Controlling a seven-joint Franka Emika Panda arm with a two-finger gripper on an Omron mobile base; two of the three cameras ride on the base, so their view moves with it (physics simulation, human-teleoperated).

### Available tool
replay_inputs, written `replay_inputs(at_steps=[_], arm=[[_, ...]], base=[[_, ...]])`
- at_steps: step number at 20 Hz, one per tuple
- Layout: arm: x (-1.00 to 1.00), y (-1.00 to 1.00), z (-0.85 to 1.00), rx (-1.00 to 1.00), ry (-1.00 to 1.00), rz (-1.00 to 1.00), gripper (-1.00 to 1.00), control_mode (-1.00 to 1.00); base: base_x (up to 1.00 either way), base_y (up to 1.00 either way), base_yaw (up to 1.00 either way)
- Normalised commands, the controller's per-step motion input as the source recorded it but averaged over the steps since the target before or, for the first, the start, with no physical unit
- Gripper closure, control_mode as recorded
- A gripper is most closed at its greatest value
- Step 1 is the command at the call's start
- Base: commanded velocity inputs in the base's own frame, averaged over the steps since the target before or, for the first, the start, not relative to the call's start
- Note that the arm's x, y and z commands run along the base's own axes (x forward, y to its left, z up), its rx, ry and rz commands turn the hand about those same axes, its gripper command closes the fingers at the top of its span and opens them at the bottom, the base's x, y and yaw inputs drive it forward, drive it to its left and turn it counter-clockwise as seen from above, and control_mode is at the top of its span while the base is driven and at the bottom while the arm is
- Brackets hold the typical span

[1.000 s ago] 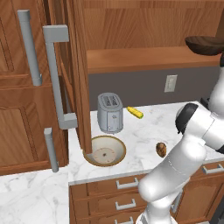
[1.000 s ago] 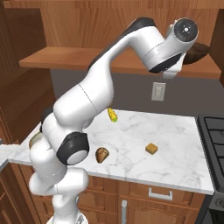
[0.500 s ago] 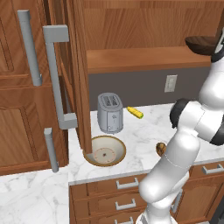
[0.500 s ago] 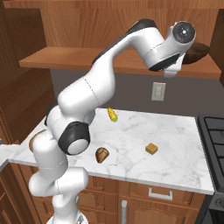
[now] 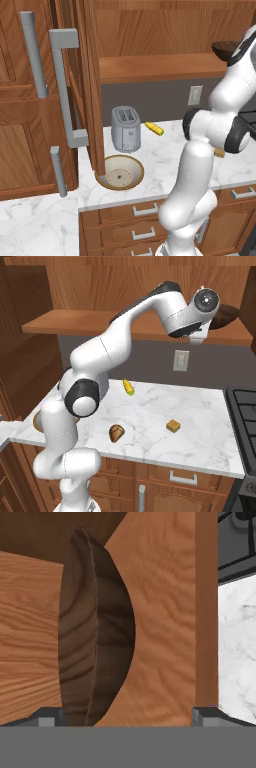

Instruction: Pick both bowls and place them on the counter. Then place the bread in one bowl and place the cake in the other bowl.

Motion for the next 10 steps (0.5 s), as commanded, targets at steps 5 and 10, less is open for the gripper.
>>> replay_inputs(at_steps=[5, 10], arm=[[0.25, -0.33, 0.16, 0.0, 0.01, 0.02, -1.0, -1.0], [0.28, -0.27, 0.34, 0.0, 0.0, 0.05, -1.0, -1.0]], base=[[0.0, 0.0, 0.0], [0.0, 0.0, 0.0]])
